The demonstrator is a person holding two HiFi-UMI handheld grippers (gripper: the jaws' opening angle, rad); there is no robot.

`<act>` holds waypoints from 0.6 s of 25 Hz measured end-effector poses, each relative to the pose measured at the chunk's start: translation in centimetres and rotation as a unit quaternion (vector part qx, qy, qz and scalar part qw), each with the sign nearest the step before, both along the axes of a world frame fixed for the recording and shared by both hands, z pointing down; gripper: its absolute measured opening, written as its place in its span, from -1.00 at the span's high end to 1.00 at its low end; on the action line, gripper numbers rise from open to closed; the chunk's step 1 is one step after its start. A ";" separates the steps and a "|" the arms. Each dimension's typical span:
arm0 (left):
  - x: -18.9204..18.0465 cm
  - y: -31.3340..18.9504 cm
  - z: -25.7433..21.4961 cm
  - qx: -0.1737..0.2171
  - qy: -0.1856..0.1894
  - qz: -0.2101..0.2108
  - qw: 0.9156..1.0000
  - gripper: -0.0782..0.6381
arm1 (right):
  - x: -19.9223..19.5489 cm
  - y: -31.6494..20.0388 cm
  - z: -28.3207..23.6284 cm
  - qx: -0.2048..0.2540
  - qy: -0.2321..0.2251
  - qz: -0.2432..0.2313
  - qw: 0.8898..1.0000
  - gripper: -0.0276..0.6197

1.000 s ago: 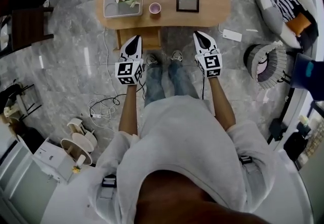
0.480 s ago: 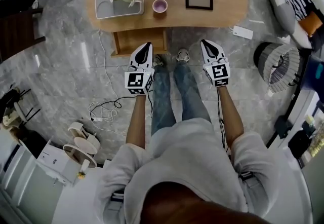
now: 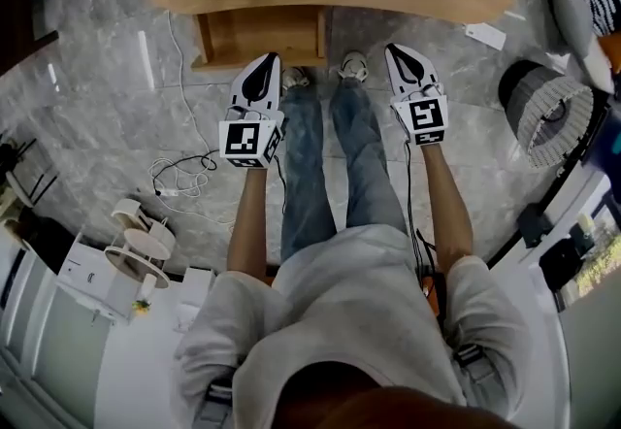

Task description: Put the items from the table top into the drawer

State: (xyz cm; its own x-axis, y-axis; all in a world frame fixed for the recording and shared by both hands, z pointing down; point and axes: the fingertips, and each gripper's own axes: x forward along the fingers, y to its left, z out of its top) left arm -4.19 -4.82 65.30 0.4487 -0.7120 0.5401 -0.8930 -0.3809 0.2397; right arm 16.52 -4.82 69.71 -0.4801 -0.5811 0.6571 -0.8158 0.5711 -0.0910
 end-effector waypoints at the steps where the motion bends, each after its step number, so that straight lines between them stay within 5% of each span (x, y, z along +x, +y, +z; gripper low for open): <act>1: -0.4 0.2 0.5 0.000 -0.001 -0.002 1.000 0.73 | -0.5 -0.2 0.3 0.001 0.002 -0.006 1.000 0.84; 11: -2.7 2.0 1.6 0.000 0.018 -0.040 0.999 0.73 | -5.8 -4.0 0.3 0.033 0.016 -0.076 0.996 0.84; 15: -3.7 2.6 1.7 -0.002 0.025 -0.054 0.998 0.73 | -8.4 -6.7 0.9 0.055 0.063 -0.145 0.986 0.83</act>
State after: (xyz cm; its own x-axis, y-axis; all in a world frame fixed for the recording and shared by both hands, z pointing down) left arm -7.92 -2.22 67.05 0.3960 -0.7552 0.5223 -0.9157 -0.2826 0.2857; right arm 8.10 -11.55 70.61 -0.5548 -0.5029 0.6628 -0.6183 0.7822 0.0760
